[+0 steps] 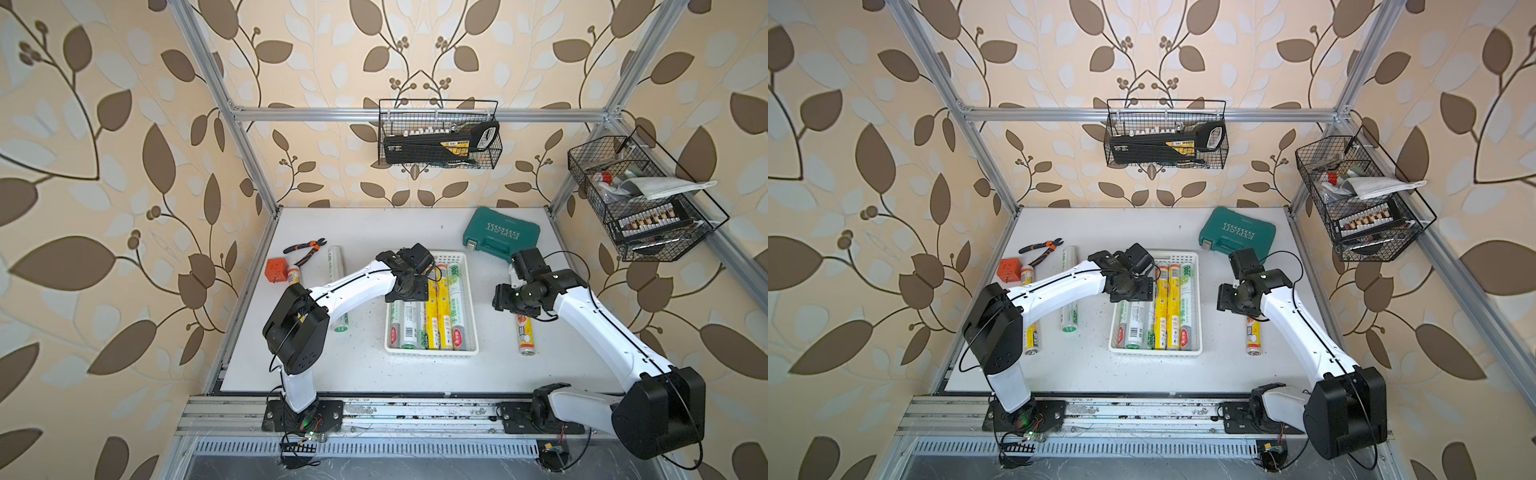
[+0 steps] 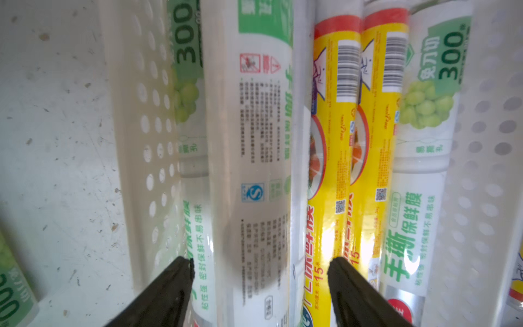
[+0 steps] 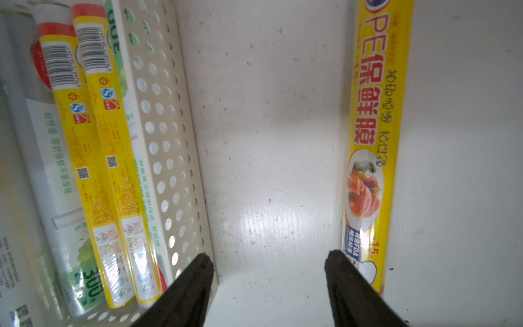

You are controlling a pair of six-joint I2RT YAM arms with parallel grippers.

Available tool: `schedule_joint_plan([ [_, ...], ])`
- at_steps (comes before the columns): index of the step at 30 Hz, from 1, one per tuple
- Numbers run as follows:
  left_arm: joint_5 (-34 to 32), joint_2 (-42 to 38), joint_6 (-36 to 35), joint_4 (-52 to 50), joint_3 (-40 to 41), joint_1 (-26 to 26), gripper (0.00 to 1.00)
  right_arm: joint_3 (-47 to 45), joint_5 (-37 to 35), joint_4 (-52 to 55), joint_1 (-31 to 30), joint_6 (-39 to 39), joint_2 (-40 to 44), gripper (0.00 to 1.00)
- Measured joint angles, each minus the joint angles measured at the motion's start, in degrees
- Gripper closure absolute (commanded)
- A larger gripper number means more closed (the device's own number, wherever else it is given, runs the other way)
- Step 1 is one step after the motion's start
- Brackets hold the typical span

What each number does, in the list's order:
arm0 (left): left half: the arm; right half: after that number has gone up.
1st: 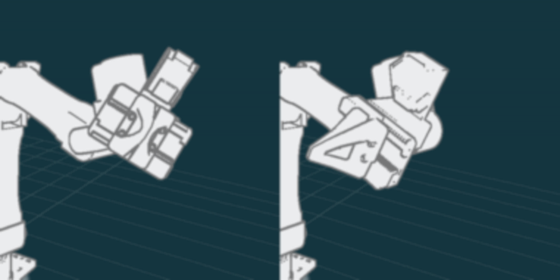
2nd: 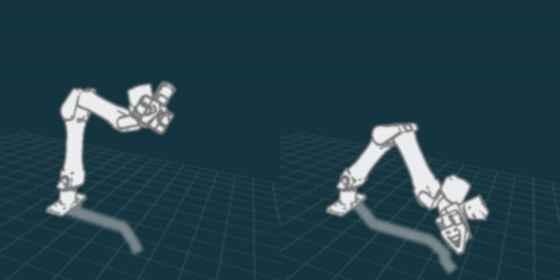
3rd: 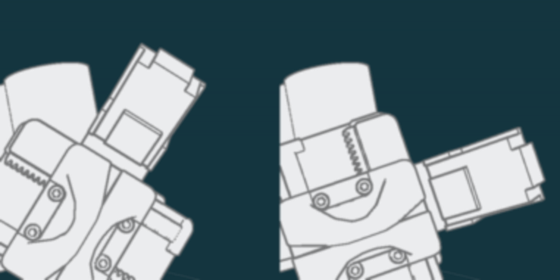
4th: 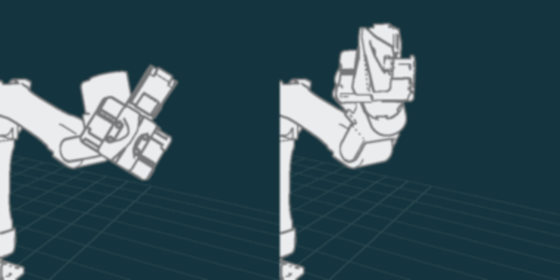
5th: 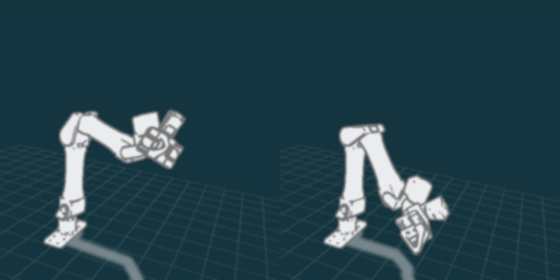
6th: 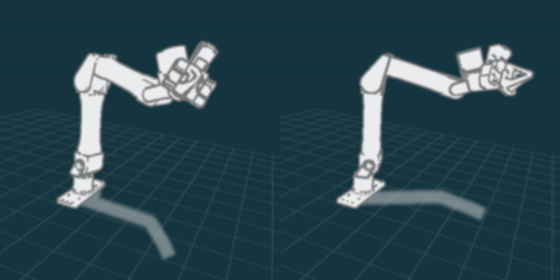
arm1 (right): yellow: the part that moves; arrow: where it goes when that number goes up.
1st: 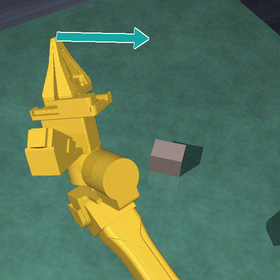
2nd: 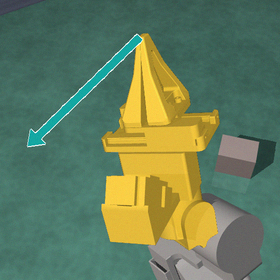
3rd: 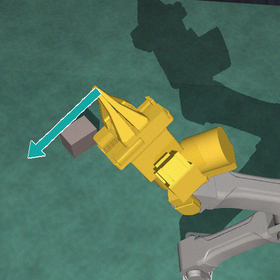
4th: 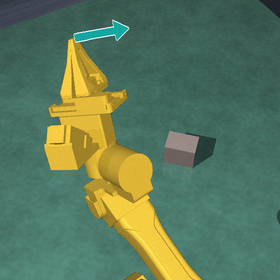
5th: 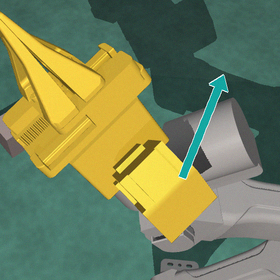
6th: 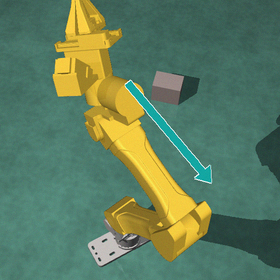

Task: Put the plastic wrap into the basket
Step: Place the plastic wrap in the basket.

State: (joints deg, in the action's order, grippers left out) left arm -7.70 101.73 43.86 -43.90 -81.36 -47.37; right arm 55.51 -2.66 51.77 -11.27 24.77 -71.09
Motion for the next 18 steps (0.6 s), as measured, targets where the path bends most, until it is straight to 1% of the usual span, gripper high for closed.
schedule_joint_plan([
  [2, -1.36, -1.57, -0.28, -0.46, 0.00, 0.00, 0.12, -0.90, -1.55, -0.57, 0.48, 0.26, -0.15, 0.31],
  [5, -4.02, -4.74, -1.05, -1.22, 0.02, 0.00, 0.02, -2.69, -4.15, -1.88, 1.25, 0.68, -0.35, 0.28],
  [6, -5.05, -5.99, -1.36, -1.36, 0.07, 0.00, 0.01, -3.32, -5.07, -2.29, 1.60, 0.72, -0.50, 0.28],
  [11, -10.49, -13.57, -2.86, -1.25, 2.84, 0.02, 0.01, -4.22, -8.46, -4.72, 3.69, 1.11, -3.45, 0.21],
  [15, -14.34, -18.93, -3.98, -1.46, 5.86, 0.20, 0.01, -4.50, -9.92, -7.39, 6.10, 0.96, -7.50, 0.20],
  [18, -16.02, -21.70, -4.70, -1.49, 7.72, 0.94, 0.01, -4.50, -9.99, -8.98, 8.24, 0.61, -10.32, 0.20],
])
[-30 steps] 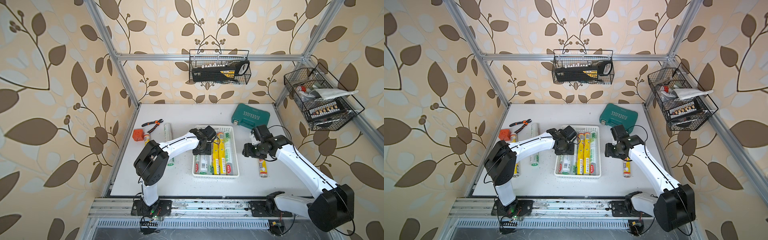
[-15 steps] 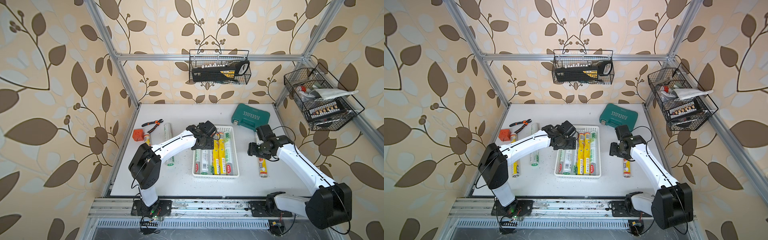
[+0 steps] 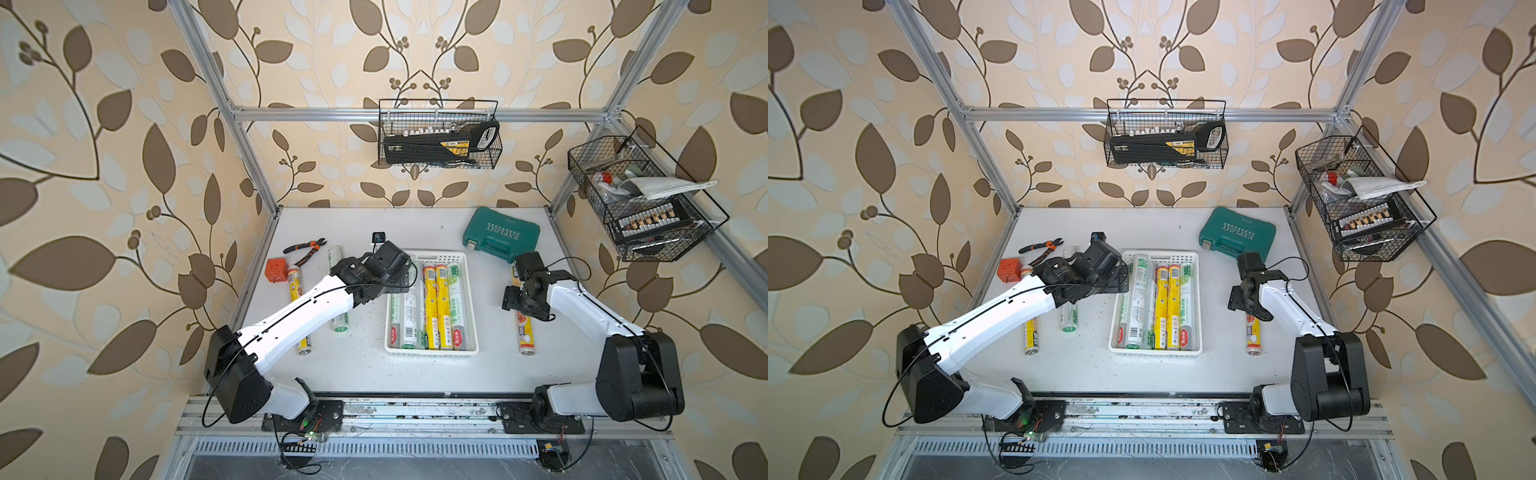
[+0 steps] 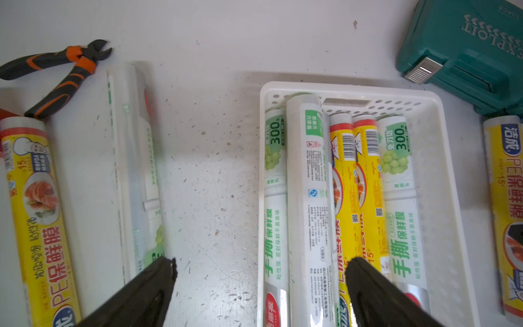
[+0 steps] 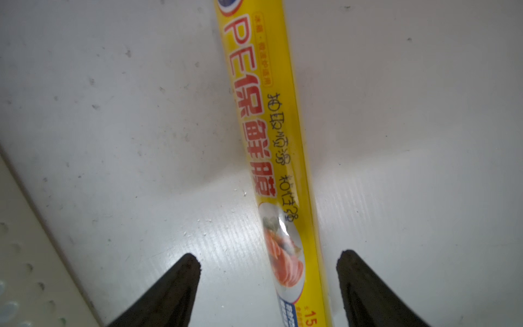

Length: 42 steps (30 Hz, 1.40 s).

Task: Put the plastic wrap into the basket
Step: Place the plastic wrap in the basket, then pick up the plastic wrap from the center of the board.

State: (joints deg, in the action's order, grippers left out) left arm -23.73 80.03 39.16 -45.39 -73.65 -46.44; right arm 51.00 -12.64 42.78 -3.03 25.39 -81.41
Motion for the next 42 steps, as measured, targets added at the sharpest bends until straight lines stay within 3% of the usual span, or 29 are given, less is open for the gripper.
schedule_joint_plan([
  [9, -1.33, -3.17, -0.39, 0.04, 3.04, 2.62, 0.01, 0.70, 4.98, -3.15, 5.05, -1.25, -5.40, 0.21],
  [26, -1.29, -4.79, -0.33, 0.28, 5.49, 2.62, 0.01, 4.02, 5.97, -4.26, 5.95, -2.12, -14.23, 0.25],
  [36, -1.29, -5.20, -0.31, 0.55, 7.19, 2.62, 0.01, 5.35, 8.96, -5.01, 5.95, -3.13, -15.34, 0.44],
  [42, -1.25, -5.18, -0.31, 0.57, 7.37, 2.73, 0.01, 5.35, 11.52, -5.38, 5.95, -3.78, -15.37, 0.62],
])
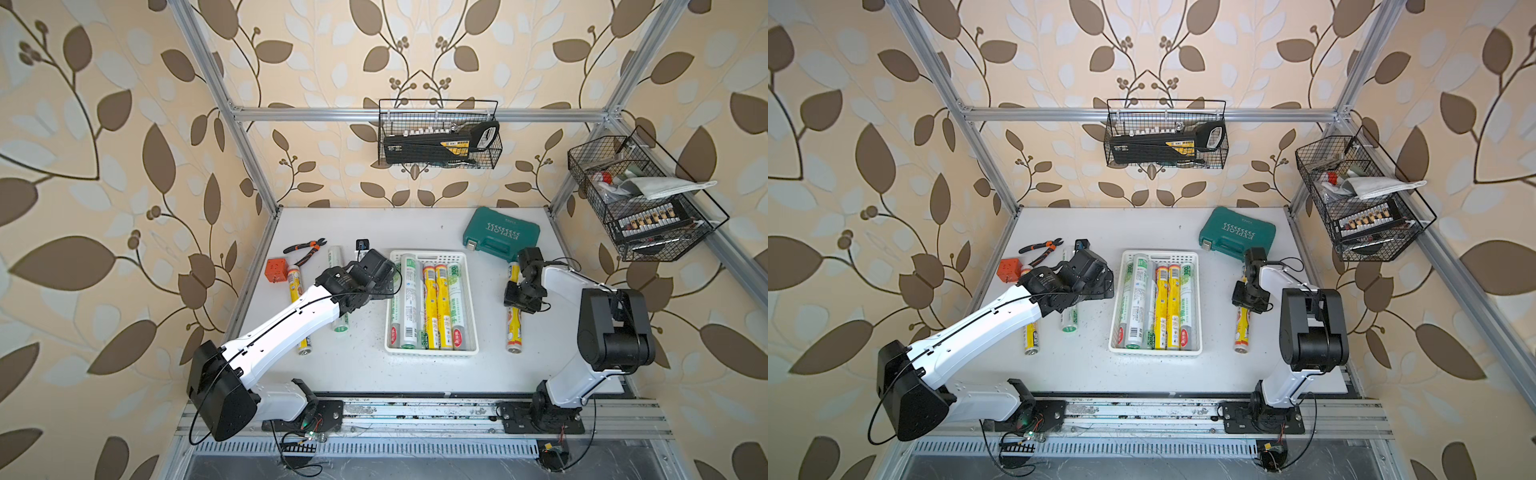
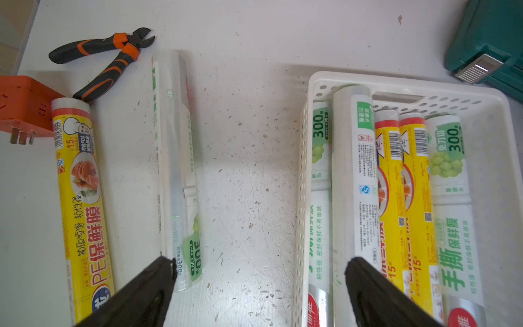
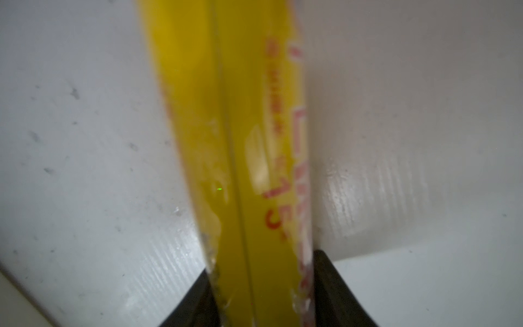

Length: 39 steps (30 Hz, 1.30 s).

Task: Put the plastic wrap into the basket
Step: Pick up the plastic wrap from the center of the board, then place the plastic wrap in the basket.

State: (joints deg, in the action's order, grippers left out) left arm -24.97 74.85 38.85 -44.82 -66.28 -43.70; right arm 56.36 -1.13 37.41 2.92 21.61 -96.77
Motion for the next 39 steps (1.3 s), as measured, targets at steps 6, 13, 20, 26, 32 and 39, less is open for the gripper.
schedule_joint_plan([
  [6, 0.00, 0.00, 0.04, -0.04, 0.00, 0.26, 0.01, -0.02, 4.00, -0.17, 0.11, -0.02, 0.28, 0.67],
  [13, 0.00, 0.00, 0.17, -0.07, 0.00, 0.26, 0.01, -0.07, 7.61, 1.70, -0.22, 0.22, 6.29, 0.67],
  [20, 0.00, 0.00, 0.17, -0.11, -0.02, 0.28, 0.01, -0.07, 9.44, 5.55, -1.68, 0.92, 15.67, 0.67],
  [26, 0.00, 0.00, 0.17, -0.11, -0.02, 0.28, 0.01, 0.39, 10.27, 8.70, -7.72, 3.85, 22.34, 0.66],
  [32, 0.00, 0.00, 0.17, -0.37, -0.17, 0.28, 0.01, 5.40, 11.17, 10.08, -15.61, 8.24, 23.21, 0.66],
  [39, 0.00, 0.00, 0.17, -0.74, -0.31, 0.28, 0.01, 9.27, 11.21, 9.22, -24.72, 13.29, 22.25, 0.65],
])
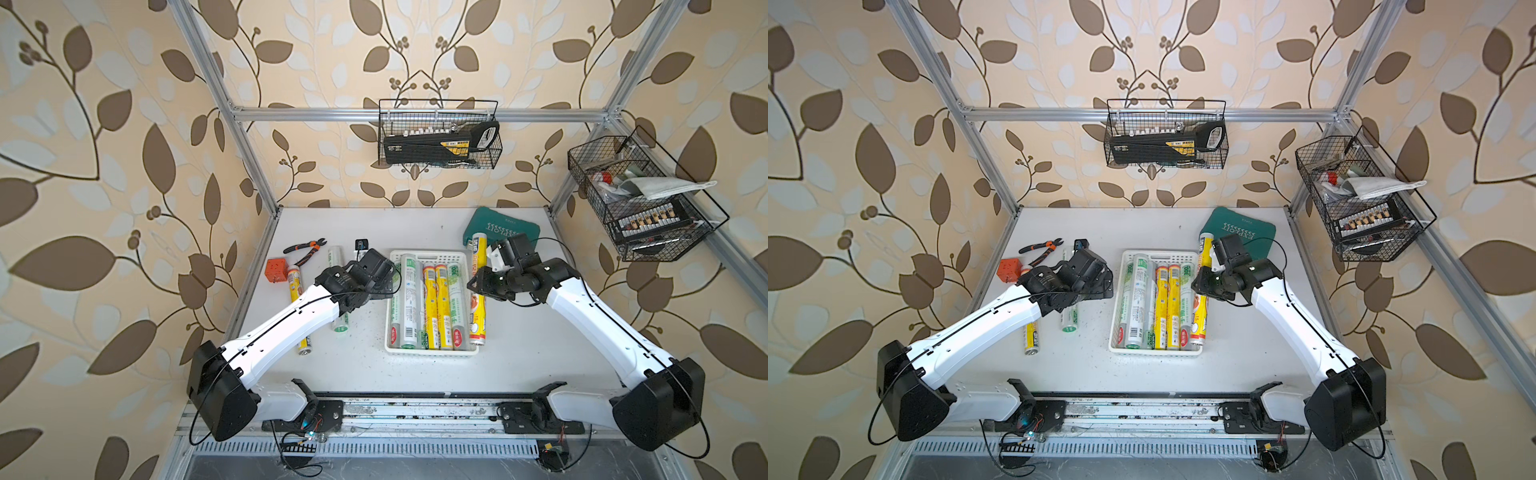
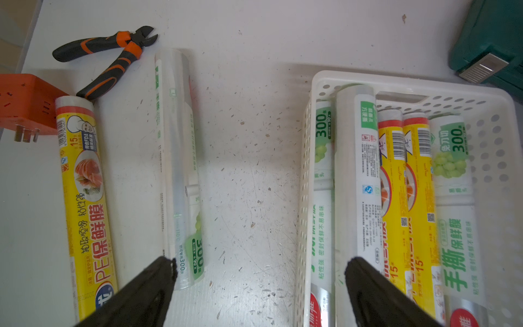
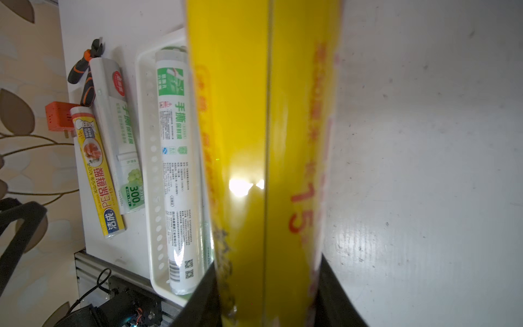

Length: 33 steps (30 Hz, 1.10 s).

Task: Put the plastic wrap into the basket
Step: Place the plastic wrap in the basket.

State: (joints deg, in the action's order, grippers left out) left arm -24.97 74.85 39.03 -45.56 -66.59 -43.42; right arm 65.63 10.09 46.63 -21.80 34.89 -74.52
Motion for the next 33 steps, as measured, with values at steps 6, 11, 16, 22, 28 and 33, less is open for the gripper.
schedule_joint_plan([
  [6, -0.02, -0.09, 0.00, -0.37, 0.00, 0.00, 0.01, 2.16, -0.66, -1.75, -6.73, 2.89, -5.09, 0.65],
  [11, -0.09, -1.05, 0.04, -0.57, 0.07, 0.00, 0.01, 2.21, -2.01, -2.21, -9.05, 4.17, -8.20, 0.65],
  [16, -0.20, -1.90, 0.07, -0.63, 0.31, 0.28, 0.01, 2.23, -3.72, -2.29, -9.88, 4.96, -10.82, 0.65],
  [22, -0.22, -1.90, 0.07, -0.63, 0.39, 0.35, 0.01, 2.23, -5.68, -2.47, -10.23, 4.79, -13.77, 0.64],
  [28, -0.24, -1.90, 0.07, -0.81, 1.38, 0.35, 0.01, 3.28, -6.73, -1.99, -10.27, 4.31, -16.57, 0.64],
  [33, -0.24, -1.90, 0.07, -0.85, 1.49, 0.35, 0.01, 4.04, -7.13, -1.99, -10.34, 4.07, -18.60, 0.64],
])
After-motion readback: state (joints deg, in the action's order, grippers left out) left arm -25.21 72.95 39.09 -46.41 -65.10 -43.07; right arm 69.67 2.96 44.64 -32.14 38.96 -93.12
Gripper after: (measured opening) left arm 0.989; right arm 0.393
